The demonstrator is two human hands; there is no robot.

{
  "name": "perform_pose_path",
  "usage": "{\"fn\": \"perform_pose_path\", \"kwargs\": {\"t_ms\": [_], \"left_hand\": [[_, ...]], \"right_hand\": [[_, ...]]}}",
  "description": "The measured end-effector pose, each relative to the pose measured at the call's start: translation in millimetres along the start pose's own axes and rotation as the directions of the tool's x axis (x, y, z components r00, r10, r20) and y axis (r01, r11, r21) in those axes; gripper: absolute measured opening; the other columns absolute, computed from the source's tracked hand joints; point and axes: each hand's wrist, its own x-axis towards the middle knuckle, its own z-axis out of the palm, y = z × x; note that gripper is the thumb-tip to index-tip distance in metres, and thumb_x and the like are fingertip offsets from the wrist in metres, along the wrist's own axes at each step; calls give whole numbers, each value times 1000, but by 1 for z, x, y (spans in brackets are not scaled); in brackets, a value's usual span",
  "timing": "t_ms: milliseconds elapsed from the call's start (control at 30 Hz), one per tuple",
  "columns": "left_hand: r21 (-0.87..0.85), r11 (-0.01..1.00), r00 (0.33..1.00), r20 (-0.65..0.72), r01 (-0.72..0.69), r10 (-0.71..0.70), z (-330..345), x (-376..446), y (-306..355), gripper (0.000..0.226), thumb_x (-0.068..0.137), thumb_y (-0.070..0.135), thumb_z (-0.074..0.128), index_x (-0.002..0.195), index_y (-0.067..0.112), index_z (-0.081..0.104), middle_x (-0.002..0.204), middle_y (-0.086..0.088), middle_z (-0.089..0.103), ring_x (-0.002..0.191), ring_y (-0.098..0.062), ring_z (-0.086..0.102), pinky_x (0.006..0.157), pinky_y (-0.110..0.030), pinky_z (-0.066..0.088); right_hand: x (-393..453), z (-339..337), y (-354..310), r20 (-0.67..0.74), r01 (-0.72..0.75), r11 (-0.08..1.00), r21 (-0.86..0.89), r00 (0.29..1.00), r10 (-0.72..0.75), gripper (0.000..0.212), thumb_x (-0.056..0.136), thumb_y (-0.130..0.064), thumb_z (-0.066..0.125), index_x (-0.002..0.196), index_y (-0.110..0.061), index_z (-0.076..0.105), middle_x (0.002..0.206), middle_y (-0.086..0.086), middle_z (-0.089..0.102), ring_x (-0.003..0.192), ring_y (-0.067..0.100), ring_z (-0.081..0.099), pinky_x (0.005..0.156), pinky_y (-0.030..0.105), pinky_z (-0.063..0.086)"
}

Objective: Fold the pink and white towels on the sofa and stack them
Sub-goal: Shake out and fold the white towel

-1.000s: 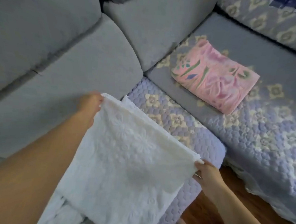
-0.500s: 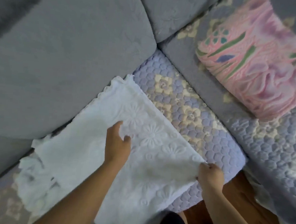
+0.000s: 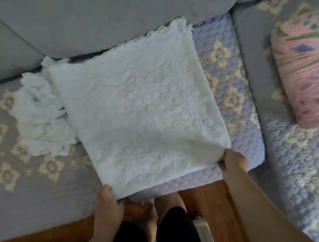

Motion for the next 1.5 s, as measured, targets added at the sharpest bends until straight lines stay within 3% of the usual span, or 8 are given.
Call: {"fn": "perform_pose_path", "kwargs": {"t_ms": [133,367,667,767,1033,1167,1300,1500], "left_hand": [[-166,986,989,-148,-4,-21,-7,1,-3,15,94,5,58,106,8,50,99,-14,58,98,-36,59,81,-41,43],[-48,898,896,-105,-437,431,-29,-41,-49,52,70,-26,60,106,12,64,106,-8,56,99,-17,53,92,-13,34],[-490,859,975,216,146,-43,-25,-76,-58,23,89,-6,60,85,16,66,85,-9,69,84,-29,65,69,-30,46],[-725,648,972,191,233,-137,-46,-98,-44,23,94,-10,49,88,6,64,90,-16,65,85,-28,61,74,-32,49],[-993,104,989,50,64,-137,-192,-165,97,23,102,8,51,123,6,59,117,-13,63,100,-24,62,78,-32,58],[-989,-143,999,-35,-37,-16,-294,-212,175,12,99,9,53,109,6,58,103,-12,60,88,-20,59,74,-32,54],[-972,-197,992,-127,-124,-1,-372,-274,236,23,96,6,44,75,8,51,65,-5,51,59,-12,49,59,-24,51],[-984,22,985,-175,-175,-4,-424,-303,305,15,96,13,42,87,12,53,72,-2,48,69,-16,56,84,-50,48]], "right_hand": [[-2,-18,11,161,-103,922,373,986,45,7,90,-4,67,89,-10,64,99,10,65,92,19,65,81,31,58],[-40,-69,45,-81,122,951,285,991,-103,8,82,-10,70,86,-6,65,88,13,64,78,27,63,71,36,56],[-32,-130,96,233,-267,952,151,945,228,43,76,9,46,113,-9,60,105,12,62,93,24,60,70,30,49],[-53,-143,75,305,-259,963,73,925,226,46,60,16,39,97,-5,55,99,15,60,84,30,59,60,35,49],[-183,-227,-52,590,-81,932,353,793,-154,31,91,13,23,91,1,52,108,24,58,82,36,56,39,47,54],[-260,-288,-141,490,308,761,571,616,-616,26,98,4,31,107,-7,53,108,21,54,76,26,59,63,41,59],[-333,-360,-210,385,475,569,672,432,-815,31,98,-1,34,114,-11,59,76,14,55,58,26,62,59,39,62],[-365,-375,-283,426,497,604,623,431,-795,22,91,-2,42,82,-9,62,54,10,65,42,18,63,56,30,57]]}}
